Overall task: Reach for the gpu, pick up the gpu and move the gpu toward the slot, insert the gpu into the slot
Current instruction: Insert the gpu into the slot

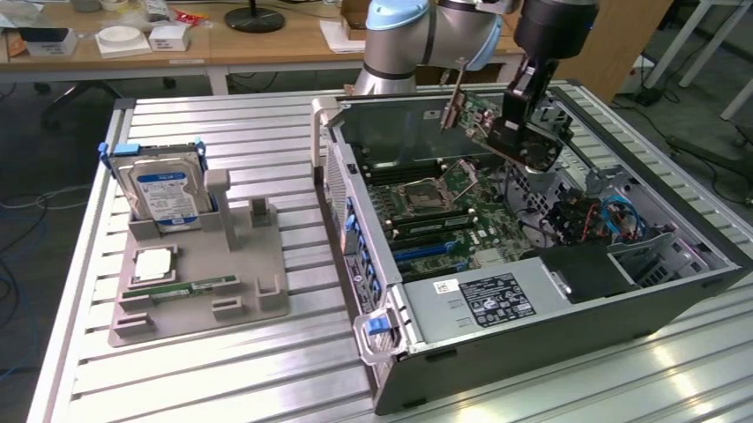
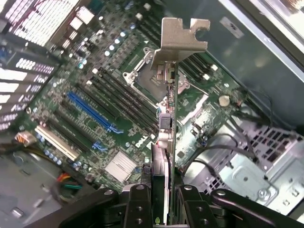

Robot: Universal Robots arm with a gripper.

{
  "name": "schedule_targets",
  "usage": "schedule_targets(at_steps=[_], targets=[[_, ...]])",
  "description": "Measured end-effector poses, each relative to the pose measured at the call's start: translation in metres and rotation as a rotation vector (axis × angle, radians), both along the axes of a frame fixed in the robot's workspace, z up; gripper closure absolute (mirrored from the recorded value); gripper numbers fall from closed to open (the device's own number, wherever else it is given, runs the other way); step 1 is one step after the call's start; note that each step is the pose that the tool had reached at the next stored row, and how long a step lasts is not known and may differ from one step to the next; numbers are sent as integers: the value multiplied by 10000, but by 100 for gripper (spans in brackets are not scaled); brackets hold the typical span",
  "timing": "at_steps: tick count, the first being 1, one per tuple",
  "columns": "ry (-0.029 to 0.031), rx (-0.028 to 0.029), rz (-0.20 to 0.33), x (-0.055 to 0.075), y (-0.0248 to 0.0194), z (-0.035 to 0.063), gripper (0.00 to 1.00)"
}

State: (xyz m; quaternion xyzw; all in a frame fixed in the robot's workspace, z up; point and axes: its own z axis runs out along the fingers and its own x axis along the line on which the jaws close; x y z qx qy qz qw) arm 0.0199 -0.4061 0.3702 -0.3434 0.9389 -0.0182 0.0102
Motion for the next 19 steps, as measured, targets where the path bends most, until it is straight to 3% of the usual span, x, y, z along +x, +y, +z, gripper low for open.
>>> schedule_targets(at_steps=[19], targets=[[0,0,3444,0,0,-172,73]])
